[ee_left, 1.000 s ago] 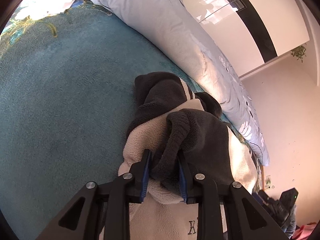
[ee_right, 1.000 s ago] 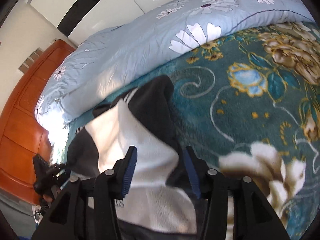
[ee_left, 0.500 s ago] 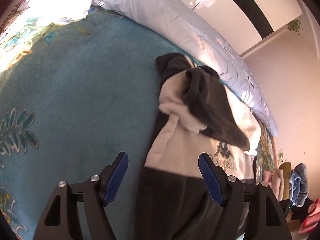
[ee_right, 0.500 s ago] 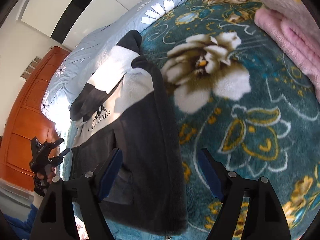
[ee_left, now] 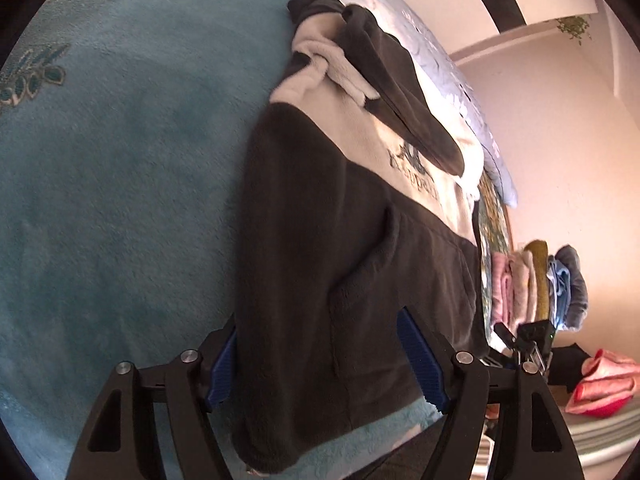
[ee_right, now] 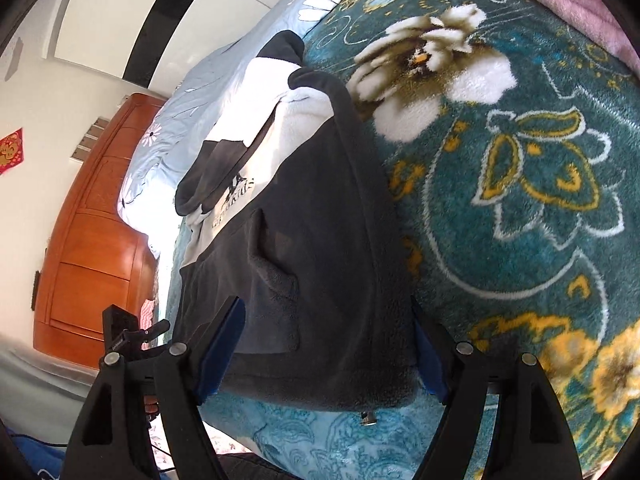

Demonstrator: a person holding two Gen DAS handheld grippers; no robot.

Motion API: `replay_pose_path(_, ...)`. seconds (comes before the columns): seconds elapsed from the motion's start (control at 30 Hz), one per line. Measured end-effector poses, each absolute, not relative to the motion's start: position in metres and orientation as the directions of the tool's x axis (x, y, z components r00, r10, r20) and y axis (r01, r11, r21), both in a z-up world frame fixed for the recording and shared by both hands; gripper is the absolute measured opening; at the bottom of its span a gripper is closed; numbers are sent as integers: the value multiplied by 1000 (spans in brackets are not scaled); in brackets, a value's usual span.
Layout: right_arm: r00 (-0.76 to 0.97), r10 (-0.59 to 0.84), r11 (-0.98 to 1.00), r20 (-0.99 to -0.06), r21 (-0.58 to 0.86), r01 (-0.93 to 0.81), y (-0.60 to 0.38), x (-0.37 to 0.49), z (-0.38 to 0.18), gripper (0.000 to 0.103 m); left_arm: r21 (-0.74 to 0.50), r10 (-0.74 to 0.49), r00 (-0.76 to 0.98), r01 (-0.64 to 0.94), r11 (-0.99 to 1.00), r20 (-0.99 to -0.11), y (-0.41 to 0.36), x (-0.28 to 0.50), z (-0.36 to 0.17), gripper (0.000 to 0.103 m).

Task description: Fold clothes

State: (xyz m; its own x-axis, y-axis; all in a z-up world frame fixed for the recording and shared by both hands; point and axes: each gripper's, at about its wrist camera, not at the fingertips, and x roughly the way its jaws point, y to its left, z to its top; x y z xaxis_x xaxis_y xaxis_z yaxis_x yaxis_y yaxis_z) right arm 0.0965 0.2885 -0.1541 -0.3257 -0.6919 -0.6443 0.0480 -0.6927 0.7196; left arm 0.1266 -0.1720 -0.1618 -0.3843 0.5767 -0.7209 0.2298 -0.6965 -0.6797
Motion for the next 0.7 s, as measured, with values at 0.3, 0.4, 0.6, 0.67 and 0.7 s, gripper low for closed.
replay_pose_path(0.3,-362,-777,-538,-515,842,-43,310,99,-168,77,-750,636,-406,266,-605,-657,-173,148,-171,75)
replay_pose_path(0.4,-366,-776,-534,-514,844,-52,308,93,-167,70,-757,630,-426,289,-585,-650,-177,153,-171,73)
replay_pose_path(0.6,-347,-768,-535,-538,837,-116,310,95,-180,25,-704,566,-427,321,-634,-705,-183,162,-168,47)
replay_pose_path(0.67,-340,-766,-537,-546,834,-128,313,97,-181,20,-688,549,-422,351,-635,-722,-187,165,-170,34)
replay_pose_path(0.7,-333,-760,-549,-558,826,-132,313,99,-181,18,-682,542,-421,363,-635,-728,-189,166,-171,26)
